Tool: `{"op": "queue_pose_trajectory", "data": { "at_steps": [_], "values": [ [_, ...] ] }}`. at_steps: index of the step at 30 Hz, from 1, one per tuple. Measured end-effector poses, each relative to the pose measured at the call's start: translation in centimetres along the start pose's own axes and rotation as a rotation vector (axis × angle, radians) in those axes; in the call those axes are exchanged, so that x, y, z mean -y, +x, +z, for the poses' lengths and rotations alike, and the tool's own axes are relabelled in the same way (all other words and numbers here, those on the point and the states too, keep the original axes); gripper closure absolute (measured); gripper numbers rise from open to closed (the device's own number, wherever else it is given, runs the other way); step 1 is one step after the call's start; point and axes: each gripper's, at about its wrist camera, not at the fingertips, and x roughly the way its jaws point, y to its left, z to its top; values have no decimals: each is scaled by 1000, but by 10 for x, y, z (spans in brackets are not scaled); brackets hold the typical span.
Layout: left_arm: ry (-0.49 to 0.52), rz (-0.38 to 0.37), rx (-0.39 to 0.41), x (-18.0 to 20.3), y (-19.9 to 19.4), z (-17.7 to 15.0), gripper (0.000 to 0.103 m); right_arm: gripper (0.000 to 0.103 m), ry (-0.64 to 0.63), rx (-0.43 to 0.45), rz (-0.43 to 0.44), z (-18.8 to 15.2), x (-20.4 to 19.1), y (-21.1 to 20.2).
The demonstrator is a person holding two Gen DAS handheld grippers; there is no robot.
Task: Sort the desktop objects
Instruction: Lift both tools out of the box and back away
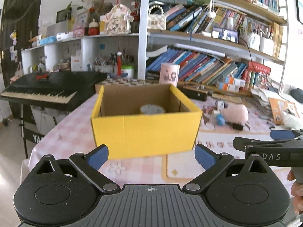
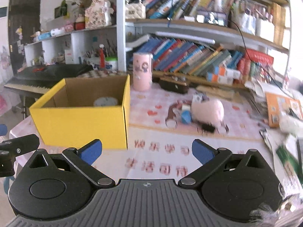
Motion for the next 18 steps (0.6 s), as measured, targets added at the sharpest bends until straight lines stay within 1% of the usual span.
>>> {"op": "queue_pose_trajectory", "data": {
  "at_steps": [8, 18],
  "values": [
    [7, -5, -44, -3, -17, -19, 3, 1, 52, -73, -35, -27, -4, -17],
    [24, -11, -76, -3, -25, -28, 3, 1, 54, -90, -49, -38, -8, -33]
  ]
}}
